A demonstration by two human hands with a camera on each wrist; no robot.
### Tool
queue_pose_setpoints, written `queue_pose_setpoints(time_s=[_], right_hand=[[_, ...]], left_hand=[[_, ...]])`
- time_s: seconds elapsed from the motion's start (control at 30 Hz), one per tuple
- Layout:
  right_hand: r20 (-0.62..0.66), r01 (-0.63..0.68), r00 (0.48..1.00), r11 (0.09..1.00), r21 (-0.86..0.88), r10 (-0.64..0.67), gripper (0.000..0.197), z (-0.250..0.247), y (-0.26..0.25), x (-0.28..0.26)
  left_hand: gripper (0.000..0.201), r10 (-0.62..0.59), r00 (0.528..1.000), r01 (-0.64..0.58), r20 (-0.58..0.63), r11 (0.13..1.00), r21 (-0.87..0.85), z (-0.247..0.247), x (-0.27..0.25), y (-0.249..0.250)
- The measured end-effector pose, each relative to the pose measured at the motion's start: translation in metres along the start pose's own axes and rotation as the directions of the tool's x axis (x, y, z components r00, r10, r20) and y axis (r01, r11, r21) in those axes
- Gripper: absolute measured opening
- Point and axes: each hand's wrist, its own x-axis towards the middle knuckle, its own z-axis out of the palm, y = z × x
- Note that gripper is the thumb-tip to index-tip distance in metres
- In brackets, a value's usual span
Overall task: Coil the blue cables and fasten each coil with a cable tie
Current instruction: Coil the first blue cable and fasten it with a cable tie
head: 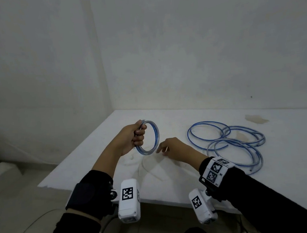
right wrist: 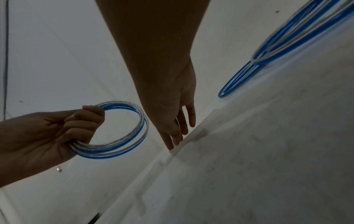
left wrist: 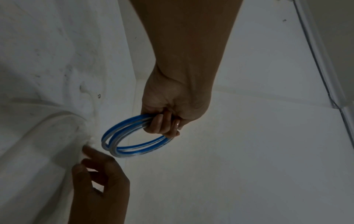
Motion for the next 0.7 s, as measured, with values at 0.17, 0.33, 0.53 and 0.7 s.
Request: queue_pose_setpoints(time_s=[0.17,0.33,0.53,0.7], right_hand=[[-0.083,-0.046,0.995,0.996,0.073,0.052,0.009,-0.004,0.012,-0.009],[-0.309,-0.115,0.939,0.985,0.131,0.151,0.023,-0.024,0.032,-0.018],[-0.621,0.144,0.758,0.877,0.459,0.200,0.010,-0.074,0.028,-0.055],[-0.607,0.256,0.772,0.781,0.569,0.189,0.010,-0.085,0.026,-0.081]], left_hand=[[0.033,0.001,1.000,-0.002,0.020,1.000,0.016,0.008,0.005,-0.005],[0.033,-0.015,0.999,0.016,0.052,0.999,-0.027,0.017,0.010,-0.011],[0.037,-0.042,0.993,0.051,0.107,0.995,-0.080,0.041,0.024,-0.017],[0.032,-0.028,0.990,0.043,0.138,0.993,-0.107,0.072,0.040,-0.018]])
